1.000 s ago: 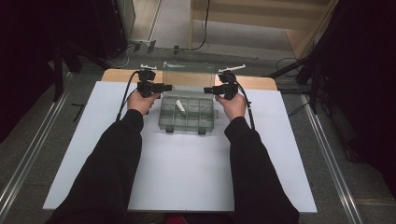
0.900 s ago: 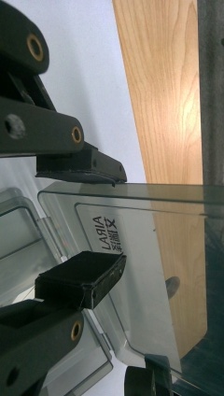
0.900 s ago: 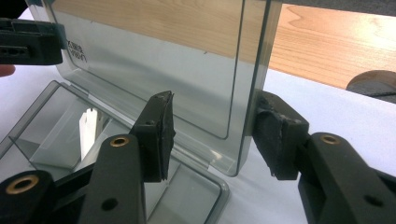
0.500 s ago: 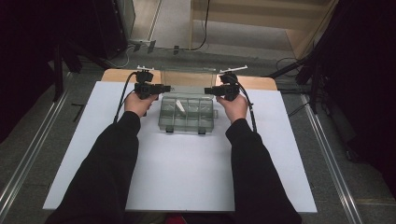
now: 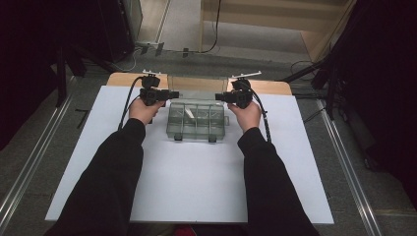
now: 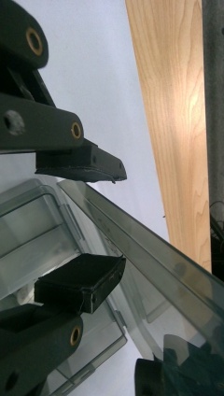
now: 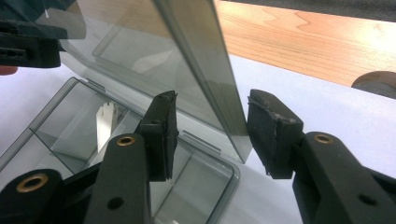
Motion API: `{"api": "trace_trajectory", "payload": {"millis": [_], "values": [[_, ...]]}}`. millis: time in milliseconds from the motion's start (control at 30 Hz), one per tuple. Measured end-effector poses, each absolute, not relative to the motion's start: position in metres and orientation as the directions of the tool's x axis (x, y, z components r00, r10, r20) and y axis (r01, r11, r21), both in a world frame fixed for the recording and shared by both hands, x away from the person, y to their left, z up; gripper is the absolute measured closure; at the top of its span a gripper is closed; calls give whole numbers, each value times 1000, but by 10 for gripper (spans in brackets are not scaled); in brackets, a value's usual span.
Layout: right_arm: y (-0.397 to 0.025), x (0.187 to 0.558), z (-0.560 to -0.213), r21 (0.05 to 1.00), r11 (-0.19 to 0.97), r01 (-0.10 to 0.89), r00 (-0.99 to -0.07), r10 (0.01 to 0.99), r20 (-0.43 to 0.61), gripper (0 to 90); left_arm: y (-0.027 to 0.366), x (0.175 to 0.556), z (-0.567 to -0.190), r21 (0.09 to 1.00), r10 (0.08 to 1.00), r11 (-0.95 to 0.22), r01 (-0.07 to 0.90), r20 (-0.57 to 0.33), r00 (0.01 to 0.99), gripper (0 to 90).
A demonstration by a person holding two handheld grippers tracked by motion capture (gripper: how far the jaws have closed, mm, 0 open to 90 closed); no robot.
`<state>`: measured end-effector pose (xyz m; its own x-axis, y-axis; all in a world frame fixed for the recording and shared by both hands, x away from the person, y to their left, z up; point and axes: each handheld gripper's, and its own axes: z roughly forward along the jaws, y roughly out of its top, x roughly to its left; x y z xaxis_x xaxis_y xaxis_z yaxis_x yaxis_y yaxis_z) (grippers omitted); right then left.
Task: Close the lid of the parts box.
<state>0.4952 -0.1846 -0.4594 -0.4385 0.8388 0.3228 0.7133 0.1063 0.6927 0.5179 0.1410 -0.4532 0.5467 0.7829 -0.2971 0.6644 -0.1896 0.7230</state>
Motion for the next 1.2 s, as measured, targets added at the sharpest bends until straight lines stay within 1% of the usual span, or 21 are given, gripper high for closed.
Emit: {"api": "trace_trajectory", "payload": {"millis": [67, 133, 233, 267, 367, 500, 667, 700, 833, 867, 900, 933, 1000, 1033, 1067, 1200], "values": [[-185, 494, -460, 695, 106, 711, -440, 838, 323, 542, 144, 517, -451, 724, 772, -190, 663, -306, 556, 474], [-185, 493, -460, 696, 108, 710, -443, 836, 323, 540, 147, 514, -449, 727, 770, -189, 660, -308, 559, 473], [-185, 492, -461, 700, 98, 707, -441, 836, 328, 534, 153, 513, -449, 709, 764, -190, 679, -327, 556, 448], [-185, 492, -461, 702, 99, 705, -443, 835, 327, 533, 154, 513, -450, 705, 763, -192, 683, -330, 555, 426], [-185, 491, -461, 705, 103, 702, -445, 836, 321, 532, 160, 511, -453, 690, 761, -217, 691, -324, 562, 420], [-185, 491, -461, 706, 105, 701, -450, 833, 322, 531, 168, 511, -455, 676, 754, -213, 705, -345, 559, 353], [-185, 490, -460, 704, 107, 702, -451, 832, 322, 522, 178, 510, -450, 693, 750, -214, 688, -334, 570, 337], [-185, 490, -460, 705, 109, 701, -451, 833, 321, 522, 180, 510, -448, 689, 754, -215, 692, -333, 566, 370], [-185, 489, -460, 706, 114, 699, -455, 833, 315, 519, 180, 509, -440, 689, 762, -232, 686, -310, 569, 582], [-185, 489, -460, 706, 115, 698, -456, 833, 315, 519, 179, 509, -436, 689, 761, -243, 683, -301, 575, 609], [-184, 489, -460, 706, 114, 699, -455, 833, 316, 516, 179, 509, -434, 694, 759, -246, 676, -296, 580, 673], [-184, 488, -460, 708, 116, 697, -457, 832, 314, 515, 178, 509, -431, 699, 760, -249, 670, -287, 583, 700], [-184, 488, -459, 708, 118, 696, -459, 832, 313, 515, 178, 510, -424, 700, 754, -238, 673, -303, 583, 831], [-184, 488, -460, 709, 119, 695, -460, 831, 312, 514, 178, 512, -419, 695, 750, -233, 681, -318, 581, 876], [-184, 488, -460, 708, 119, 696, -460, 831, 312, 514, 177, 514, -415, 691, 750, -239, 683, -316, 582, 892], [-184, 487, -460, 709, 121, 695, -460, 832, 309, 511, 173, 516, -398, 713, 753, -251, 654, -281, 595, 891]]}}
